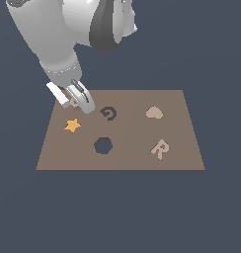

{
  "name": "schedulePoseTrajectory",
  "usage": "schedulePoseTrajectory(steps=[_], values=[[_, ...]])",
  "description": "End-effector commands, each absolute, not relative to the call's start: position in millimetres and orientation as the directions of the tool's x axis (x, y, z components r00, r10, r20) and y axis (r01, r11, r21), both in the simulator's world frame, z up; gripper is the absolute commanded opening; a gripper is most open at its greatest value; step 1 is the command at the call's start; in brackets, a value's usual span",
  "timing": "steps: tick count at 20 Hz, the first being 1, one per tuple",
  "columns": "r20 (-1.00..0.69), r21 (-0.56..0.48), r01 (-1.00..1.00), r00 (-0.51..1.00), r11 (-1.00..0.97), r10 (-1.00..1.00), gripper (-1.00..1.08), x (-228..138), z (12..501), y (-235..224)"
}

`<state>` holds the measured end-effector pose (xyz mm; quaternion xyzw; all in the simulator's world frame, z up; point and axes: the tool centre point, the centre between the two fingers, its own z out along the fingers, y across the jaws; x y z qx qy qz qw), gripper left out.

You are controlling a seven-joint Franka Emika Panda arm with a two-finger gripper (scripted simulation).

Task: Insert a designated object into the corresponding slot on a board.

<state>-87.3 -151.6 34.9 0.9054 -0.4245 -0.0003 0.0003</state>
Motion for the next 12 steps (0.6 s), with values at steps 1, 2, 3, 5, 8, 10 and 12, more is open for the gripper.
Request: schedulePoseTrajectory(steps=[1, 2, 3, 5, 8, 10, 12], values=[[0.000, 0.000, -0.770, 0.638, -0.638, -0.770, 1.00, -87.6, 30.3, -151.6], [0.000, 0.000, -0.770, 0.638, -0.638, -0.770, 1.00, -87.6, 30.0, -151.5], [0.000, 0.000, -0.770, 0.638, -0.638, -0.770, -1.00, -87.6, 30.0, -151.5], [0.000, 0.000, -0.770, 0.638, -0.638, -0.770, -1.00, -87.6, 30.0, -151.5], [0.000, 0.000, -0.770, 0.638, -0.638, -0.770, -1.00, -87.6, 30.0, -151.5], [0.000, 0.000, -0.770, 0.638, -0.638, -0.770, -1.00, -87.6, 30.0, -151.5], [0.000, 0.000, -0.770, 0.638, -0.638, -0.770, -1.00, -87.6, 30.0, -151.5]])
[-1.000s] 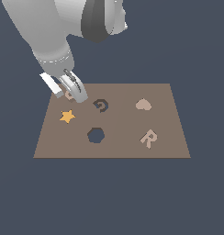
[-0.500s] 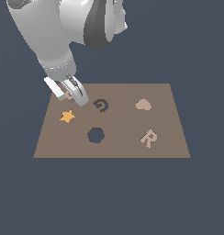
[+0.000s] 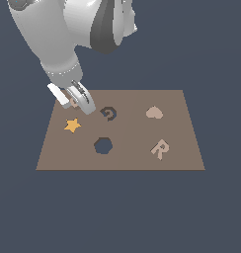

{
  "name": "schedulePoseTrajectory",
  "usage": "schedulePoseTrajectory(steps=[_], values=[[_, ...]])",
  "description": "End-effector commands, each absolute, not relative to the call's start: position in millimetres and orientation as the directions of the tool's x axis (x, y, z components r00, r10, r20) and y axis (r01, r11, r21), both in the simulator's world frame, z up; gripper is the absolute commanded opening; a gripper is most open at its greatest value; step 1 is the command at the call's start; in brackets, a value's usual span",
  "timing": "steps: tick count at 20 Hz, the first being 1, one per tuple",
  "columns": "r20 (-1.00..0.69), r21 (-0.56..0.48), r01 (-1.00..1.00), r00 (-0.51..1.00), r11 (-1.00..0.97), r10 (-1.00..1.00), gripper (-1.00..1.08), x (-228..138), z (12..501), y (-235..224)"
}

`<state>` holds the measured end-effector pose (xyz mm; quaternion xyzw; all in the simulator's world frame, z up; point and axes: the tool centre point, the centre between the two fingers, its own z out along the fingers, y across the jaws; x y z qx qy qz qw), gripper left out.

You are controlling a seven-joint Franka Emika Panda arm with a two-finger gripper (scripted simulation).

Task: Insert a designated object into the corresponding slot on a board.

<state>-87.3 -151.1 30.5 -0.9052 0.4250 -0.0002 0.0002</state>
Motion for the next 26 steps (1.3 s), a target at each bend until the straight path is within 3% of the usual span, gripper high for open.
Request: schedulePoseTrajectory(steps=[1, 14, 26], values=[[0.000, 0.000, -0.770, 0.639, -0.639, -0.770, -1.00, -87, 30, -151], [0.000, -0.001, -0.829, 0.559, -0.559, -0.829, -1.00, -91, 31, -144], [0.000, -0.001, -0.955, 0.298, -0.298, -0.955, -1.00, -97, 33, -120]])
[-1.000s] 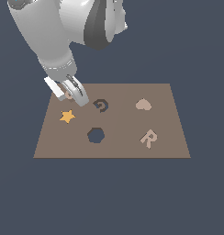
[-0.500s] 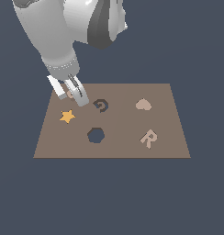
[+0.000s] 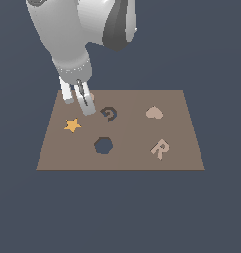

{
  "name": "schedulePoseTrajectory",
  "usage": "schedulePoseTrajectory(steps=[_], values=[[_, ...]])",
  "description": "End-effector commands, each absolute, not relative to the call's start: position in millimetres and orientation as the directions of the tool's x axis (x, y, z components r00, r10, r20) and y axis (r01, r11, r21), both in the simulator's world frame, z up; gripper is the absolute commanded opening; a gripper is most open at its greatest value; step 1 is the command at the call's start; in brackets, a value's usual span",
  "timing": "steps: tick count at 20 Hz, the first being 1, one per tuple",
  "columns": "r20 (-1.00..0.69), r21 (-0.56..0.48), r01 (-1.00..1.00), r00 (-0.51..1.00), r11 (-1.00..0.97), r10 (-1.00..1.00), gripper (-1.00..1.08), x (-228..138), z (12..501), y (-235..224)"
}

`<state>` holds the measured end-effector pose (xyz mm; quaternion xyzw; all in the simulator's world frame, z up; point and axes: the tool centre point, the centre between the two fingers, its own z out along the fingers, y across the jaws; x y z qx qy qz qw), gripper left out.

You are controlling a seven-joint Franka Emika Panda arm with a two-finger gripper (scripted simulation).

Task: Insert a designated object into the corresponding slot on a board.

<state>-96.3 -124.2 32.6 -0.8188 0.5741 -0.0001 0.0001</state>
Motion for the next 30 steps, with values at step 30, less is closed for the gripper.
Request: schedulePoseTrajectory(steps=[30], values=[[-0.001, 0.000, -0.763, -0.646, 0.646, -0.763, -1.00, -62, 39, -46]])
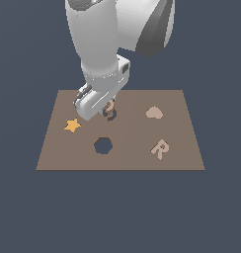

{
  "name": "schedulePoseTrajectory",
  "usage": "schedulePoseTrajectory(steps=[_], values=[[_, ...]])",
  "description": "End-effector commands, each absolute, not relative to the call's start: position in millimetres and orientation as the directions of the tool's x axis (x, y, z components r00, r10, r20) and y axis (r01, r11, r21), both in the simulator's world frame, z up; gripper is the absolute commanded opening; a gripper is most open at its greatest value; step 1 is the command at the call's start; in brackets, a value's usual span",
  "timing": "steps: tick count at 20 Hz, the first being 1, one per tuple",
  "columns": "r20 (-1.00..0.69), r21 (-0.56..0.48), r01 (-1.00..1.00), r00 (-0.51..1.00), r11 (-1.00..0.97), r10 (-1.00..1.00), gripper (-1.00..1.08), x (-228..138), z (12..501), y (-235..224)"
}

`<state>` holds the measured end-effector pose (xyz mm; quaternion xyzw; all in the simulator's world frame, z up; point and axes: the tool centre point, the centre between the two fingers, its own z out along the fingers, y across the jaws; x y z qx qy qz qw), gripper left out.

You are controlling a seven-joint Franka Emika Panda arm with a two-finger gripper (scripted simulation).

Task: Insert a designated object into the corresponding slot on a board.

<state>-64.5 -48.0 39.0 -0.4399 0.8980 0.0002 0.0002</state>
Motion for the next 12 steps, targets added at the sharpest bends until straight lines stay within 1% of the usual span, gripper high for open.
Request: schedulePoseTrajectory(steps=[1, 6, 12], values=[[-0.001, 0.000, -0.748, -0.664, 0.664, -0.748, -1.00, -60, 40, -45], [0.000, 0.000, -0.676, -0.737, 0.737, -0.676, -1.00, -52, 40, -41], [0.000, 0.001, -0.614, -0.789, 0.789, -0.614, -1.00, -45, 40, -39]])
